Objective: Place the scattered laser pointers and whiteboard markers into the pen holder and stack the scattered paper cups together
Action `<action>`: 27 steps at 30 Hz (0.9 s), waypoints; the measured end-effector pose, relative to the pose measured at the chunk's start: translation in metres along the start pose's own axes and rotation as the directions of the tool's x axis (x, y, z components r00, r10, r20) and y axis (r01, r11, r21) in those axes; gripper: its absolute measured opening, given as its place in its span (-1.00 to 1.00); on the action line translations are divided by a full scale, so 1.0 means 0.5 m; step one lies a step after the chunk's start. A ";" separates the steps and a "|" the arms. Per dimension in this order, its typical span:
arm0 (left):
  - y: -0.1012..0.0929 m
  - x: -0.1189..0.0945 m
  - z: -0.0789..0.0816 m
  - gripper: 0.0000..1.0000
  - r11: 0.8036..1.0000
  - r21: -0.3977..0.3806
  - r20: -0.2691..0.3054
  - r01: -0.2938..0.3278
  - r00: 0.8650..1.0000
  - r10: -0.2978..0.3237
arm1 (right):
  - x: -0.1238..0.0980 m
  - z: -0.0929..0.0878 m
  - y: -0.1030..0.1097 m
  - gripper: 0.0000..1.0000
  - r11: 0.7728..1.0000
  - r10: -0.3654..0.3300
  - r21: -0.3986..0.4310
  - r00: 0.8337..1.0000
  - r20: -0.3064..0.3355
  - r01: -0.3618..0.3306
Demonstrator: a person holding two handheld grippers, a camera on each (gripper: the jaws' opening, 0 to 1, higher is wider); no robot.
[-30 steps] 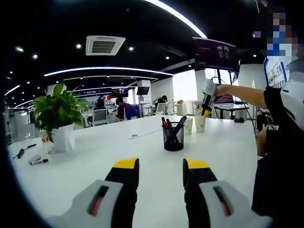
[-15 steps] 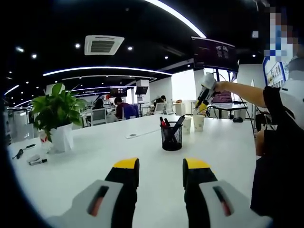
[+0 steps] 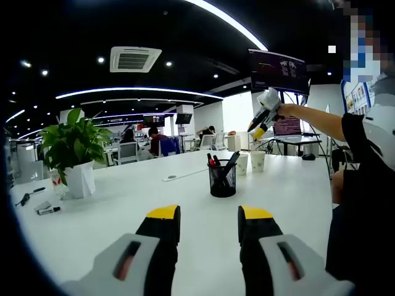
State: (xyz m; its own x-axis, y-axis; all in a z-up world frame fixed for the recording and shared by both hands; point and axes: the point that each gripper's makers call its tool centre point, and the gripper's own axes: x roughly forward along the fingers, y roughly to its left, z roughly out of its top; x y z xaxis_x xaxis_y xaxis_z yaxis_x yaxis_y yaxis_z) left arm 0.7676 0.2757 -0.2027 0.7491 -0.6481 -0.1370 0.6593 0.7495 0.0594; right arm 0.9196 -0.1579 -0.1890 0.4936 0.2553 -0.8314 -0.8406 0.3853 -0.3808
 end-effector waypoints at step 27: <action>-0.007 0.007 0.006 -0.23 1.000 0.003 0.007 0.005 1.000 -0.005 | 0.106 0.095 0.016 -0.40 1.000 -0.022 -0.002 0.992 0.121 0.022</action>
State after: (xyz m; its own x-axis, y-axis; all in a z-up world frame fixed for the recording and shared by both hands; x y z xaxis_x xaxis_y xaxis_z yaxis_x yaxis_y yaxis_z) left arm 0.7680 0.2708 -0.2006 0.7464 -0.6526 -0.1304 0.6631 0.7460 0.0620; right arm 0.9495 -0.0993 -0.2168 0.5351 0.3525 -0.7677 -0.8299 0.3891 -0.3998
